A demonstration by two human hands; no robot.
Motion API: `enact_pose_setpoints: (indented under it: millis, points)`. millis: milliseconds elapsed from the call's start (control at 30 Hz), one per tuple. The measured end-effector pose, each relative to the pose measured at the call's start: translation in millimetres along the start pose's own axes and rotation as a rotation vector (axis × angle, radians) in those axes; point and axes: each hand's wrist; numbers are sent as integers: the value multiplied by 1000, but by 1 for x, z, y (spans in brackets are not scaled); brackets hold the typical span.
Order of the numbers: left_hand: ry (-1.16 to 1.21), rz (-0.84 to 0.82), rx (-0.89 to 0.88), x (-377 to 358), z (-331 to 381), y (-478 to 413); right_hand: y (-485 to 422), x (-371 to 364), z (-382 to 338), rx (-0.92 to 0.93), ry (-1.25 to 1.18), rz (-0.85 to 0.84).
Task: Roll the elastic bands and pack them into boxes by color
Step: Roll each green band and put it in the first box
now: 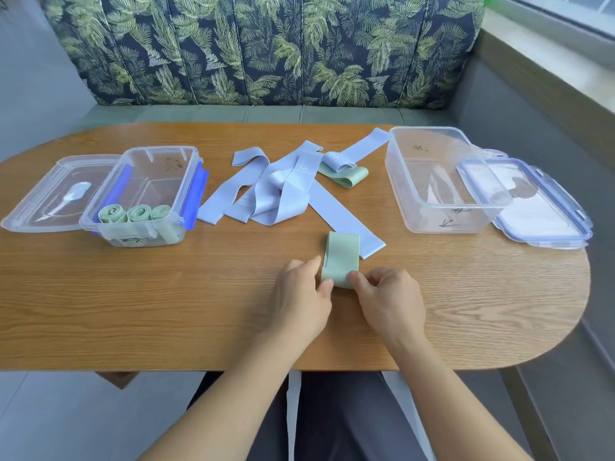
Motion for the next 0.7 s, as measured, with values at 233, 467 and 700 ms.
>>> enact_pose_setpoints:
  millis: [233,467,700]
  points:
    - [200,46,-9,-4,-5,-22,-14,-6,-5,-30,-71,37]
    - [230,64,31,-3,-3,-33,-24,-9,-8,-42,-129,25]
    - [457,12,153,3,-8,-42,-24,-12,-2,39,-141,17]
Point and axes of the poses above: each hand's wrist, its own y-axis away from the middle knuckle, its own x-axis out of the back of the hand, z = x × y, and after that the axes turned 3 degrees about -y, right-handed
